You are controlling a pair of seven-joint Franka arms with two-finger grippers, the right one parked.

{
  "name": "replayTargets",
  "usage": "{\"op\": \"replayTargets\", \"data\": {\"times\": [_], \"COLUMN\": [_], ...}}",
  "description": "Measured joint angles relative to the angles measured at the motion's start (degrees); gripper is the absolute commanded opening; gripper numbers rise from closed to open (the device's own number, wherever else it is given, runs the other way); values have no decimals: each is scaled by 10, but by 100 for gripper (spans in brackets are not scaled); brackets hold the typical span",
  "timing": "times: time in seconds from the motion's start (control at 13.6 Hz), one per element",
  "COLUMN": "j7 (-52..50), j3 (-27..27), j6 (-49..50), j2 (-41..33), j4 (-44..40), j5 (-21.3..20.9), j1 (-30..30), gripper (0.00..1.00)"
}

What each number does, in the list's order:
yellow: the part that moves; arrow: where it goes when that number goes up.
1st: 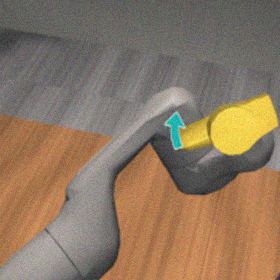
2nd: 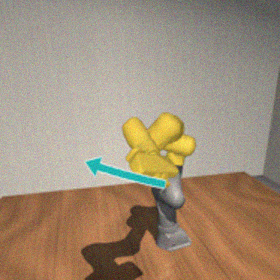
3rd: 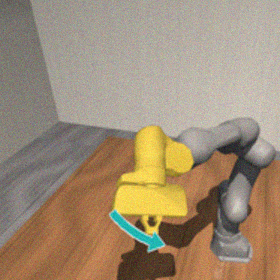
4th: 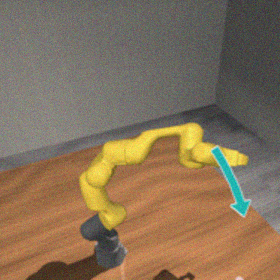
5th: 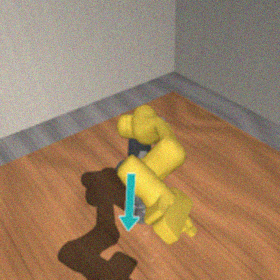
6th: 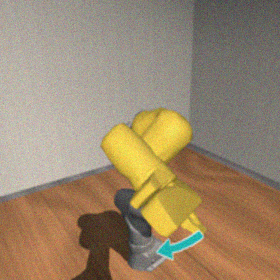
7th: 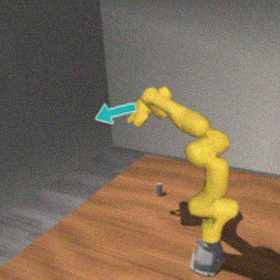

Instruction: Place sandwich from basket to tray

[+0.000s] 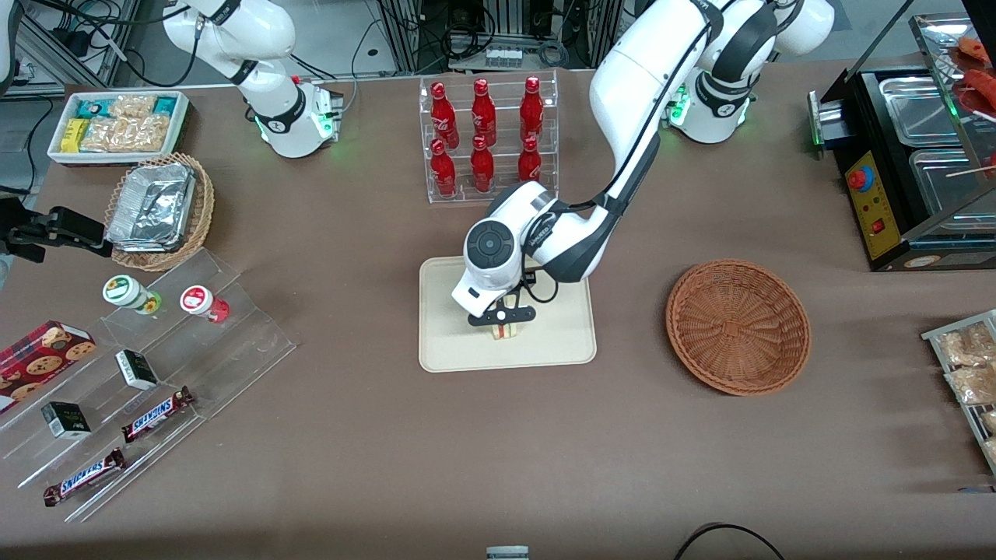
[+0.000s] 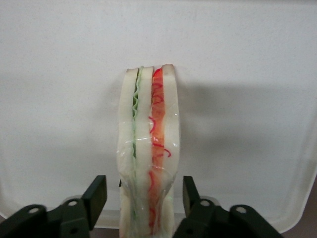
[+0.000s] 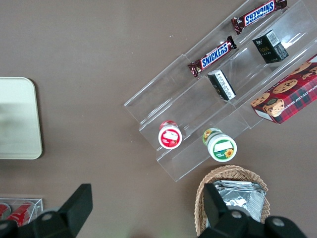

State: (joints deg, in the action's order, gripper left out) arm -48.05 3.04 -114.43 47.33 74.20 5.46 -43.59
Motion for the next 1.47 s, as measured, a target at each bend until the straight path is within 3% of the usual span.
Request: {"op": "replayTargets", "data": {"times": [0.59,0.81,1.47], "j7": [4,59,245], "j3": [-4,-9,-16], "j6": [88,121,245], "j2": [-77,-106,-199], "j4": [-20,-20,19], "j5": [0,-1,-8], "j1": [7,21,177], "gripper": [100,100,100]}}
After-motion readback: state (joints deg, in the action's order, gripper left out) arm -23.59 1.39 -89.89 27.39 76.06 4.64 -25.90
